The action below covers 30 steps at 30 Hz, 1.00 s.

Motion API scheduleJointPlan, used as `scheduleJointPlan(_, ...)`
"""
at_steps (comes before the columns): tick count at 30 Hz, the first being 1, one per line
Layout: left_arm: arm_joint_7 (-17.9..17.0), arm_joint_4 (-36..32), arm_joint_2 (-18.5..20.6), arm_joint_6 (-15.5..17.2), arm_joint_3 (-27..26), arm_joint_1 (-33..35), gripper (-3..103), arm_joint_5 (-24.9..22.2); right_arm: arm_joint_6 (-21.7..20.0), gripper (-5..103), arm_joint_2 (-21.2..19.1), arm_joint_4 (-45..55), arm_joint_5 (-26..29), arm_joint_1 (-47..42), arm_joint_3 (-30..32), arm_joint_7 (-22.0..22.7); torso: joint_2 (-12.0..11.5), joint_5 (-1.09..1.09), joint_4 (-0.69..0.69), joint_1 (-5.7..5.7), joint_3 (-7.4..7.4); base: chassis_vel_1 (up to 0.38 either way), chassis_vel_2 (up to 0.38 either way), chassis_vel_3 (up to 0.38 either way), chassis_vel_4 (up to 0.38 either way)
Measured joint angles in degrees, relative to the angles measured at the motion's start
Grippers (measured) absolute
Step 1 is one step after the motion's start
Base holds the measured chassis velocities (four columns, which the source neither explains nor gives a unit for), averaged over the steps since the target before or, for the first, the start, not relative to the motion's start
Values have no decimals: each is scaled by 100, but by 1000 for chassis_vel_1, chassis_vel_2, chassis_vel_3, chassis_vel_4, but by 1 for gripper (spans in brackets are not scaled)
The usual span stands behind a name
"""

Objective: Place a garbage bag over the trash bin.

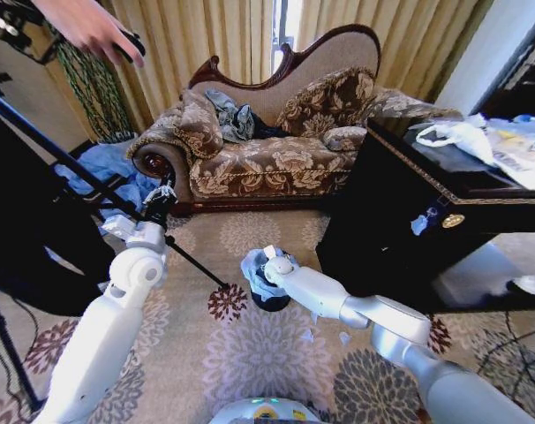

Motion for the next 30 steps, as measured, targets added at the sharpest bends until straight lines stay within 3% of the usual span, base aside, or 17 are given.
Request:
scheduleJointPlan(16, -18, -14, -85, 8, 225, -122, 0, 57, 72, 100, -1036, 1258, 233, -13, -169, 376, 0, 1, -2, 0, 0, 0, 0, 0, 0)
scheduleJointPlan(21, -26, -51, -82, 17, 229, -70, 0, 77, 369, 100, -958, 931, -332, -130, -128, 218, 0, 1, -1, 0, 0, 0, 0, 0, 0)
scheduleJointPlan(30, -27, -87, -86, 25, 208, -31, 0, 89, 518, 100, -843, 629, -631, -48, -111, 87, 0, 1, 0, 0, 0, 0, 0, 0, 0)
